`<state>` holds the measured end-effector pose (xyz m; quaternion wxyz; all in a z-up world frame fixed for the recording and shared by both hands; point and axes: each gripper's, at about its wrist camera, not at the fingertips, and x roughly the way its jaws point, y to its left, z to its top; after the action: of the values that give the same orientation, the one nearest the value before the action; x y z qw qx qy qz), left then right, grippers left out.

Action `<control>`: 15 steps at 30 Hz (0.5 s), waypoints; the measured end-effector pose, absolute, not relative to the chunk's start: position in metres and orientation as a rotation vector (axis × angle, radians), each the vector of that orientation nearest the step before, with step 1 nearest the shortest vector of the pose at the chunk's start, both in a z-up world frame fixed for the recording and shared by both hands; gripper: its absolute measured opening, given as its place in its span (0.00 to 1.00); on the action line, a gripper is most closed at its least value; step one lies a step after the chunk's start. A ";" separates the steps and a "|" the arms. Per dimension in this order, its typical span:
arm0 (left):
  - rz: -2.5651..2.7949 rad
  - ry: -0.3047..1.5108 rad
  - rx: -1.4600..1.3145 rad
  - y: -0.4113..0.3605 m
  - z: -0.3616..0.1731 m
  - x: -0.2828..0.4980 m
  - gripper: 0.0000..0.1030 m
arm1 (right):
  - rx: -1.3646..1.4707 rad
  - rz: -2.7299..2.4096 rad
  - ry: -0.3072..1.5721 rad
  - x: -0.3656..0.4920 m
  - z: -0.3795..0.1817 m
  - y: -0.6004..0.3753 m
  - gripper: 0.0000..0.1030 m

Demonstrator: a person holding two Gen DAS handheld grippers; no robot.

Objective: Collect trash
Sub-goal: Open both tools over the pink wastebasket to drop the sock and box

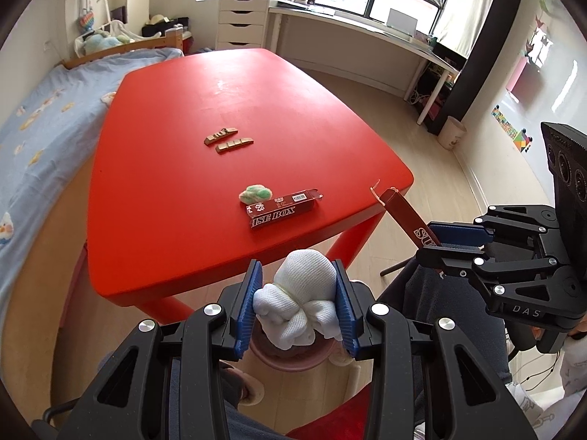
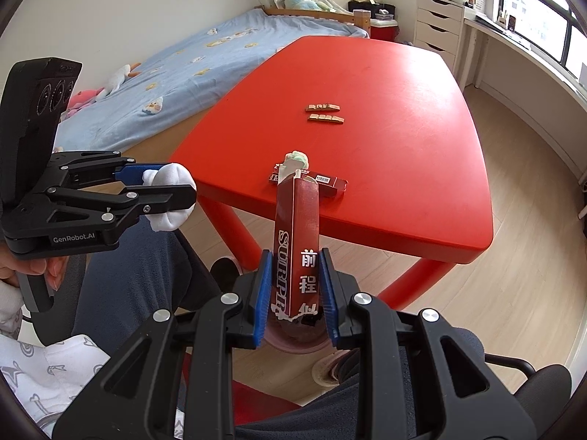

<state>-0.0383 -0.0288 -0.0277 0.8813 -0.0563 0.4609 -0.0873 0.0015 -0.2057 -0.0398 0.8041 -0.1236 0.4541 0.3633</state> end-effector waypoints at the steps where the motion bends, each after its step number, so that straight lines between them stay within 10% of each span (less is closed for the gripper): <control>1: -0.183 0.961 -0.118 -0.029 -0.028 -0.038 0.37 | -0.264 0.781 0.975 0.001 -0.040 -0.205 0.24; 10: -0.191 0.969 -0.117 -0.030 -0.030 -0.035 0.40 | -0.262 0.803 0.979 -0.002 -0.040 -0.207 0.30; 12: -0.188 0.968 -0.117 -0.029 -0.031 -0.035 0.47 | -0.270 0.798 0.980 -0.001 -0.042 -0.207 0.54; 15: -0.175 0.937 -0.124 -0.026 -0.030 -0.037 0.84 | -0.269 0.790 0.971 0.000 -0.043 -0.210 0.81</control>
<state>-0.0370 -0.0261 -0.0296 0.8867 -0.0598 0.4507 -0.0843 -0.0005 -0.2098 -0.0433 0.8019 -0.1255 0.4531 0.3686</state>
